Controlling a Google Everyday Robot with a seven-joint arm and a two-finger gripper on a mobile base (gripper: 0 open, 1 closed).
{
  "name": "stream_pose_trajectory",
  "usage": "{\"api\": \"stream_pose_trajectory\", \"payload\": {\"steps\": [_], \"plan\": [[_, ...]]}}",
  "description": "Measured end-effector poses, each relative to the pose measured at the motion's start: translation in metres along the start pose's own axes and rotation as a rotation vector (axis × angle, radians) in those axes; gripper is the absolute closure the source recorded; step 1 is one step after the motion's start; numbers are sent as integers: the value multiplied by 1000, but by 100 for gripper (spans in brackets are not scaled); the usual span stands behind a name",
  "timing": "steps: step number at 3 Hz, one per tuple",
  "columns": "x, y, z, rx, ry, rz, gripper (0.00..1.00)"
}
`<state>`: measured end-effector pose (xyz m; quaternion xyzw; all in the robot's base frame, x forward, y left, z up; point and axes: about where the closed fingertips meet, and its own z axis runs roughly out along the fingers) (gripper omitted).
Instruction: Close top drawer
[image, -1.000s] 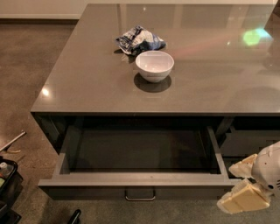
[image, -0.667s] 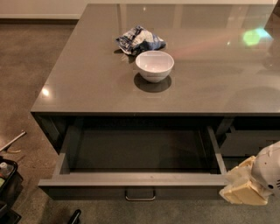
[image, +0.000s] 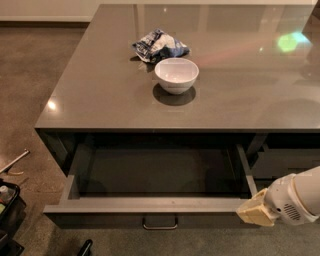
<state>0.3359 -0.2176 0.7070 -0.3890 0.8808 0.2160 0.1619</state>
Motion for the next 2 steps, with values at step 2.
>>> {"api": "stream_pose_trajectory", "payload": {"steps": [2], "plan": [[3, -17, 38, -31, -33, 37, 100]]}}
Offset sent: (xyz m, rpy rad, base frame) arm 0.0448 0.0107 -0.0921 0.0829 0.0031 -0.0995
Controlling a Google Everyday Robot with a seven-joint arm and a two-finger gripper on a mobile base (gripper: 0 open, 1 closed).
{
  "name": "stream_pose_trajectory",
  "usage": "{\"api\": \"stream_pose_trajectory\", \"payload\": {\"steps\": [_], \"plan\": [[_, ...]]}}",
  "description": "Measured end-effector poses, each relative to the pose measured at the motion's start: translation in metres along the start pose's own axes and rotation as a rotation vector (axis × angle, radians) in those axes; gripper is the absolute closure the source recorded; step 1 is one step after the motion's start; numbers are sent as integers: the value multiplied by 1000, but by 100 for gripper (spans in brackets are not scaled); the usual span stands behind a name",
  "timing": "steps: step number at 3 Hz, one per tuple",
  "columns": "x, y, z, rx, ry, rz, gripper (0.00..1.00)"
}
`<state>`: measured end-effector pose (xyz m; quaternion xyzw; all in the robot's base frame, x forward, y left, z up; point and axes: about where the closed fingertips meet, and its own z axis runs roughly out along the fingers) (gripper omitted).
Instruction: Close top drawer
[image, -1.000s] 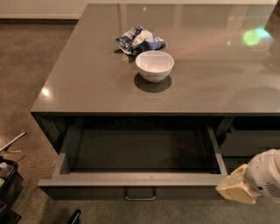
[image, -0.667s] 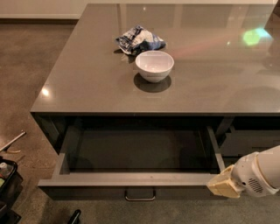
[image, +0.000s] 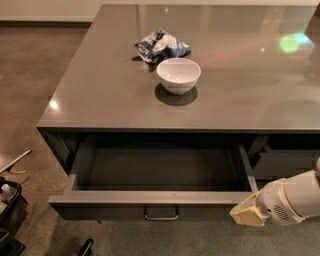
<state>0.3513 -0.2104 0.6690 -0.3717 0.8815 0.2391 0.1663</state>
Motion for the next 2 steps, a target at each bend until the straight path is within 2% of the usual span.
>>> {"api": "stream_pose_trajectory", "payload": {"steps": [1, 2], "plan": [[-7, -16, 14, 39, -21, 8, 100], [-14, -21, 23, 65, -31, 9, 100]]}}
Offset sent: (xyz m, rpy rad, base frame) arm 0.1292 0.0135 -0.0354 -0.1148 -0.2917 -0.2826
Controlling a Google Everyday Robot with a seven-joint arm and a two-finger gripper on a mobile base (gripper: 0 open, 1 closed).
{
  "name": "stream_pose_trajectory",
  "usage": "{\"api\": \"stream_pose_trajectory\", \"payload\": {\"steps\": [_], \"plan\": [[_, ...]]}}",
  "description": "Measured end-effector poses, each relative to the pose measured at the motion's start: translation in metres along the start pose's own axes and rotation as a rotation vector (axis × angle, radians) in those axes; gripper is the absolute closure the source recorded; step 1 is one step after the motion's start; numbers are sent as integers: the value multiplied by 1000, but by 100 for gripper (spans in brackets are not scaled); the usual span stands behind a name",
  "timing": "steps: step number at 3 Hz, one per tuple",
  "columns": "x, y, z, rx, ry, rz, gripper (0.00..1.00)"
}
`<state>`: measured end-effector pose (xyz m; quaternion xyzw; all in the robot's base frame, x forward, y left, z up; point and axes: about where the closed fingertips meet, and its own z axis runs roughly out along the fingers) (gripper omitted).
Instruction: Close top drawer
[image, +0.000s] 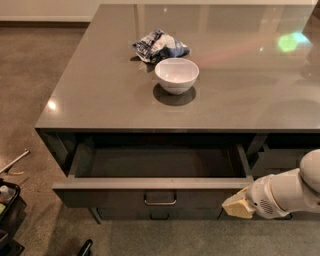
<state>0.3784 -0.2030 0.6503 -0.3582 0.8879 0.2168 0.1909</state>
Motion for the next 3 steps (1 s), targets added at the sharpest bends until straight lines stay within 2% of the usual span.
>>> {"api": "stream_pose_trajectory", "payload": {"steps": [1, 2, 3], "plan": [[-13, -11, 8, 64, -26, 9, 100], [-38, -18, 28, 159, -37, 19, 100], [-38, -18, 28, 158, -37, 19, 100]]}}
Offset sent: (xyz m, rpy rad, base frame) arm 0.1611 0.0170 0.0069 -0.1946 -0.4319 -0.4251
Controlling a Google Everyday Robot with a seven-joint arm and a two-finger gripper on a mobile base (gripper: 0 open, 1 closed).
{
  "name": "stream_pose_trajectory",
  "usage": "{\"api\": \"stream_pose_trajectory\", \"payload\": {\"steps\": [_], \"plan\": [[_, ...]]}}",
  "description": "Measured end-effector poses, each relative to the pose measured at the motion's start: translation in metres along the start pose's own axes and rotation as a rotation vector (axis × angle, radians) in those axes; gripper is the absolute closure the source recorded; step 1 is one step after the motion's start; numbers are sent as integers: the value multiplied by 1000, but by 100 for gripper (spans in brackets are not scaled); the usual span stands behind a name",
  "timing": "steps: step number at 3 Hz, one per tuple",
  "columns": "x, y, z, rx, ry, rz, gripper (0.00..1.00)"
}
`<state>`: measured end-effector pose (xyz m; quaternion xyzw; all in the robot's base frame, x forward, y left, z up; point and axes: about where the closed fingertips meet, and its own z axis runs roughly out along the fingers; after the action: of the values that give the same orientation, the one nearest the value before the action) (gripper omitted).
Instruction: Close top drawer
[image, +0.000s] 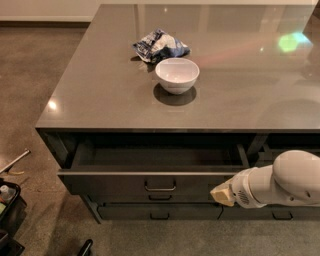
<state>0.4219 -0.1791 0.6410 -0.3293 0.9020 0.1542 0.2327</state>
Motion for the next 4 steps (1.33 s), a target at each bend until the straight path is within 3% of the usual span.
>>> {"api": "stream_pose_trajectory", "payload": {"steps": [1, 2, 3, 4], "plan": [[1, -4, 7, -21, -19, 21, 100], [-13, -20, 23, -26, -97, 17, 100], [-12, -19, 23, -26, -97, 17, 100], [-32, -35, 37, 2, -155, 2, 100]]}}
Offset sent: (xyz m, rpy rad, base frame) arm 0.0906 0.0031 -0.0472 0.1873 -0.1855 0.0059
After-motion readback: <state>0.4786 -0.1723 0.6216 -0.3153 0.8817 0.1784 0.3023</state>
